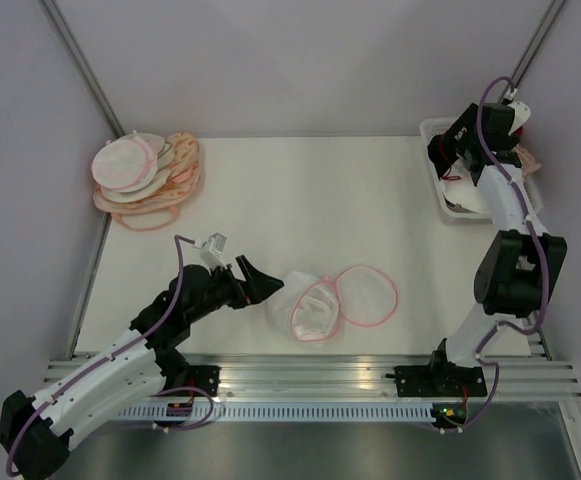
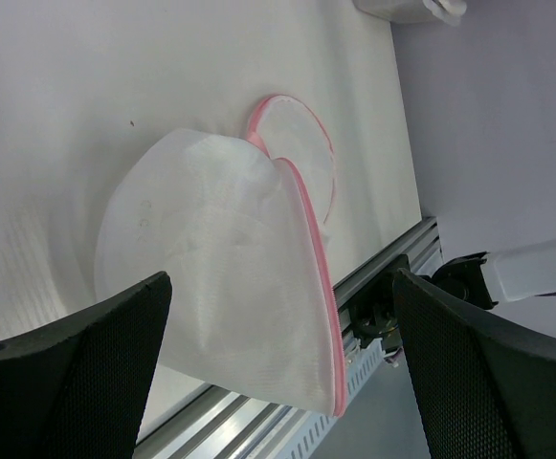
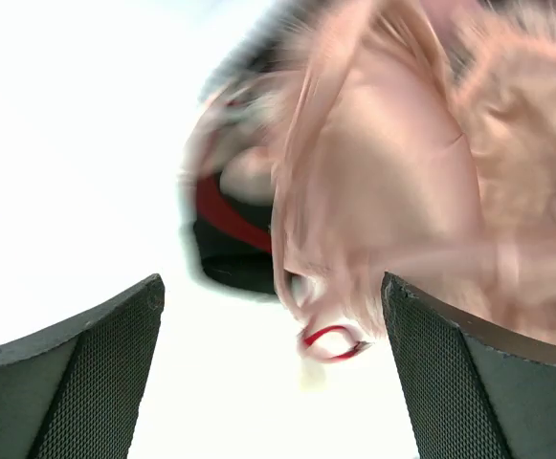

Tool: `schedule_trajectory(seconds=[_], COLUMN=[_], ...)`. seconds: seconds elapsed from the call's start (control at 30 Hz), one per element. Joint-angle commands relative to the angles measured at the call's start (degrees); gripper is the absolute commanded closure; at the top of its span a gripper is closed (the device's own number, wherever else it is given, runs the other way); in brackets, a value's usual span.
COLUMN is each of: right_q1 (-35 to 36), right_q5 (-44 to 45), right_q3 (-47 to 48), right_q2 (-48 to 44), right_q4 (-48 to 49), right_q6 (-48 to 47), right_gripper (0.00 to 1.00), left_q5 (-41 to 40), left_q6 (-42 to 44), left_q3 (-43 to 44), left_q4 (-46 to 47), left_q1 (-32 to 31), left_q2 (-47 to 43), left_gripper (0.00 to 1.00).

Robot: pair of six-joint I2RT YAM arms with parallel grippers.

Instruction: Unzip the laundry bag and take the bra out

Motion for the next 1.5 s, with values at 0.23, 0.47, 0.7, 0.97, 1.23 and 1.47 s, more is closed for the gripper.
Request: schedule_trajectory(seconds=[0.23, 0.47, 0.7, 0.97, 1.23, 1.47], right_q1=[23.4, 40.6, 52.6, 62.6, 77.3, 82.4], right_q5=[-1.6, 5.5, 2.4, -9.6, -9.8, -5.5], right_q3=[-19.6, -35.7, -43.0, -48.6, -52.2, -53.8], right_q2=[-25.9, -38.8, -47.9, -50.6, -44.9, -37.9], right_q4=[-1.5, -5.0, -10.0, -5.3, 1.8, 6.1], right_q6=[-5.5, -1.0, 2.4, 4.0, 7.4, 9.9], right_gripper=[0.02, 0.02, 0.02, 0.02, 0.02, 0.02], left_q5=[9.2, 15.1, 13.6, 12.0, 10.5, 11.4], left_q6=[12.5, 27.7, 32.1, 30.2, 26.7, 24.9], left_q3=[5.4, 12.0, 14.1, 13.9, 12.2, 11.1], left_q4=[1.4, -6.6, -7.6, -5.6, -2.6, -0.7], left_q1=[0.2, -2.2, -4.8, -6.8, -6.9, -7.0], left_q2=[5.0, 18.3, 24.1, 28.0, 25.6, 24.5], left_gripper=[0.0, 0.01, 0.23, 0.97, 0.98, 0.98])
